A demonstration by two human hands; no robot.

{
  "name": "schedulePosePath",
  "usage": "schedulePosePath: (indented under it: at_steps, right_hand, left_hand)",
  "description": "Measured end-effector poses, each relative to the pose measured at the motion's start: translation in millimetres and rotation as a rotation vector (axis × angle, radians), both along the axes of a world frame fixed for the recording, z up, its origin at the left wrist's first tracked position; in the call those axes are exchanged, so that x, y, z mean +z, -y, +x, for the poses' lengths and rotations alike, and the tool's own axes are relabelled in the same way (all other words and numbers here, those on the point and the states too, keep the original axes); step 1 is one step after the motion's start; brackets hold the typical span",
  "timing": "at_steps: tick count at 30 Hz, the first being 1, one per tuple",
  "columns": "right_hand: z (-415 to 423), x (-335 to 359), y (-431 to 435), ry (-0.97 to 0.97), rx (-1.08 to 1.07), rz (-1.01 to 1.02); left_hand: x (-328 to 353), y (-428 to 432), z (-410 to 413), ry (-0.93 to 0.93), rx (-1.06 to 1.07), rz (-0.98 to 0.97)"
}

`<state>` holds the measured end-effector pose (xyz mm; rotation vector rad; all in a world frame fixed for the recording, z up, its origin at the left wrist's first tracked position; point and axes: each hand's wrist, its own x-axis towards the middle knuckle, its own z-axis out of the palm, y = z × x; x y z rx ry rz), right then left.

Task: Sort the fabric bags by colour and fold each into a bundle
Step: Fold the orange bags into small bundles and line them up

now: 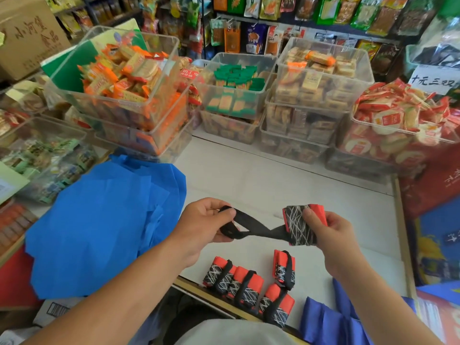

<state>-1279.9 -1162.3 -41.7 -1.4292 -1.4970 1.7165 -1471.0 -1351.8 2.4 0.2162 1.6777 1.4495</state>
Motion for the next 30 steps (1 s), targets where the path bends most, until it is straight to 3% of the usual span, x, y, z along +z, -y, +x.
schedulePosePath:
  at_steps: [3,6,10,16,23,27,30]
  right_hand:
    - [-0.6,6.8,5.6,-0.188,0.018,-0.062]
    - [-2.4,33.6,16.1,-0.303,0.203,0.042]
    - [-11.5,69.6,24.9,-0.225,0.435,0.23]
    - [-23.0,76.7,42.2,-0.16,0.404,0.363]
    - [-28.5,68.4,47.0,0.014,0.57,0.549]
    - [-29.6,63.3,43.9,0.077,0.633,0.662]
    - [-30.3,55.0,44.6,0.02,0.578,0.697]
  left_hand:
    - [-9.7,-6.9,0.5,0.011,0.152,-0.106]
    - [-18.5,-11.5,0.3,0.049,0.124,-0.217]
    - [-6.7,-23.4,4.5,-0.027,-0.064,-0.191]
    - [22.9,-40.0,17.1,-0.156,-0.168,-0.003]
    - [32.3,-40.8,20.8,-0.375,-0.227,0.047]
    - [43.3,-43.8,24.5,-0.327,-0.272,0.081]
    - [46.3,-41.6,28.1,-0.285,-0.266,0.116]
